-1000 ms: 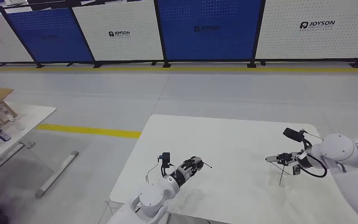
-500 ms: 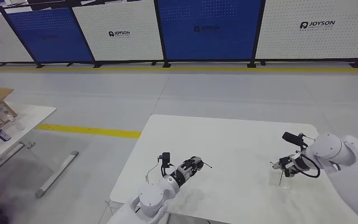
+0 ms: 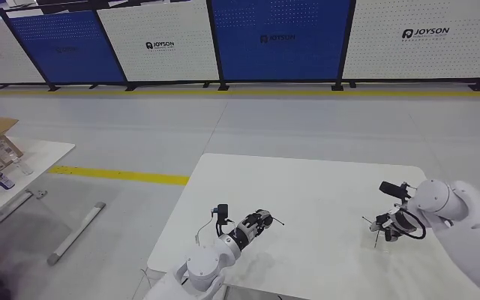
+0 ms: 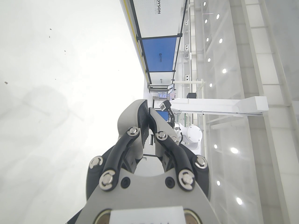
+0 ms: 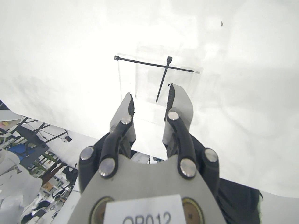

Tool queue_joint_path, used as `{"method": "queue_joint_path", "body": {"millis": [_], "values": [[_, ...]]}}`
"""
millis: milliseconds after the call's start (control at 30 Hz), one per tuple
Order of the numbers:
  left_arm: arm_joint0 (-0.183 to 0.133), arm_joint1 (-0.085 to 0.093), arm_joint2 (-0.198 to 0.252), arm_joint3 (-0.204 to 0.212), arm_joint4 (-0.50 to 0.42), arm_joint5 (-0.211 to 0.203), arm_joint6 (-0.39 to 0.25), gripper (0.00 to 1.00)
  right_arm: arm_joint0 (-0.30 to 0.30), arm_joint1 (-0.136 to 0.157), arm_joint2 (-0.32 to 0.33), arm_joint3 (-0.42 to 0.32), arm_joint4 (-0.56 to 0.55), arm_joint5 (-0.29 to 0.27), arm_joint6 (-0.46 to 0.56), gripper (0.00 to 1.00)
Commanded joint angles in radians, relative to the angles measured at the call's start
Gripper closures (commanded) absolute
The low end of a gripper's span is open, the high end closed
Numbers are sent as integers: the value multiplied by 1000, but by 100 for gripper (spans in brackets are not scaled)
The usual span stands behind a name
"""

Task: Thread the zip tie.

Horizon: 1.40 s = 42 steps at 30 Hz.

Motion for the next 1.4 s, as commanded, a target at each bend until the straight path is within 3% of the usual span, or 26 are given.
{"method": "queue_joint_path", "body": {"millis": [0, 333, 733, 833, 900, 1000, 1367], "values": [[0, 0, 0, 0, 0, 0, 0, 100, 6, -7, -6, 20, -8, 0, 0, 69], [0, 0, 0, 0, 0, 0, 0, 100, 36, -59, -40, 99, -40, 0, 0, 77], [0, 0, 0, 0, 0, 0, 0, 100, 61, -108, -54, 176, -73, 0, 0, 77], [0, 0, 0, 0, 0, 0, 0, 100, 63, -115, -55, 185, -82, 0, 0, 72], [0, 0, 0, 0, 0, 0, 0, 100, 65, -119, -59, 192, -93, 0, 0, 77], [0, 0, 0, 0, 0, 0, 0, 100, 69, -126, -60, 201, -99, 0, 0, 100], [0, 0, 0, 0, 0, 0, 0, 100, 72, -135, -60, 204, -123, 0, 0, 100]]}}
